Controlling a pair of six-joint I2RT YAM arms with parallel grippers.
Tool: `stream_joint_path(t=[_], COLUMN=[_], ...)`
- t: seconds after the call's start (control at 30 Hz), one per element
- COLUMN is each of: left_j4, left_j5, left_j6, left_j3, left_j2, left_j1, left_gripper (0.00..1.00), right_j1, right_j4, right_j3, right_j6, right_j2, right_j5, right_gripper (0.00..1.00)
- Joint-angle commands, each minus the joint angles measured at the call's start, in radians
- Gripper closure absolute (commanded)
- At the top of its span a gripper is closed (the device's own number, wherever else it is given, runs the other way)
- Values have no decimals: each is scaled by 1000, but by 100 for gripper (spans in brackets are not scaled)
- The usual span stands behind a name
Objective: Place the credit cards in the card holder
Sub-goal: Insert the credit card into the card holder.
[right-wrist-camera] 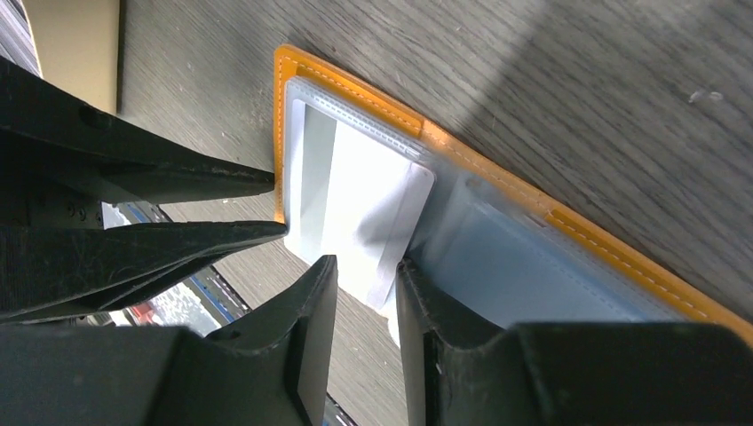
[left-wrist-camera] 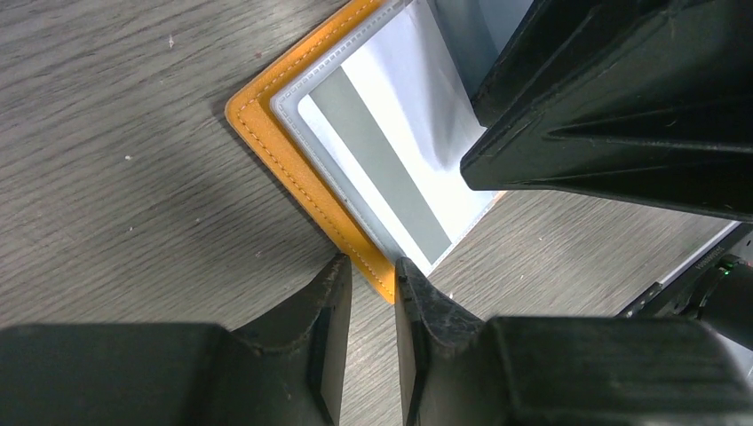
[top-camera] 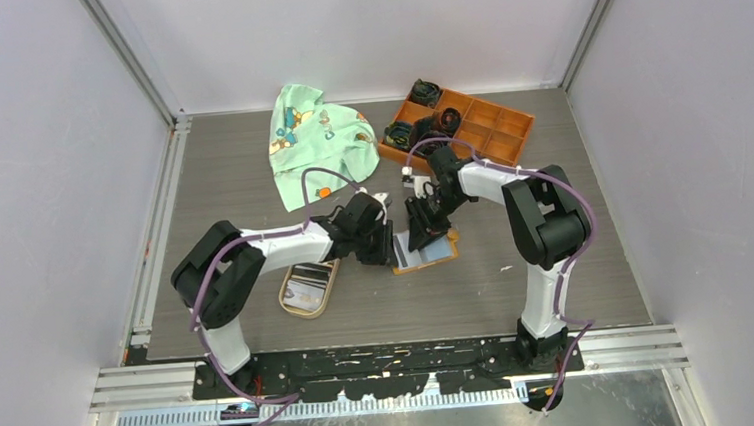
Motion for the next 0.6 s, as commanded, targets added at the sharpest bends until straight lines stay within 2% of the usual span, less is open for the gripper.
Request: stream_joint_path(t=[0.0, 0.2, 0.57], left_j4=[-26, -36, -72], left_j5=[-36, -60, -125], left_j6=[20, 28, 150], left_j3=[-8, -32, -148], left_j2=[62, -24, -464], left_j1=[1, 0, -2], left_gripper=[74, 71, 65], right_j1=[5, -38, -62], right_j4=[19, 4, 21], right_j3=[25, 33, 23], right_j6=[19, -18, -260], right_j2=[1, -43, -322], right_j5=[-106, -120, -36], right_gripper=[64, 64, 61])
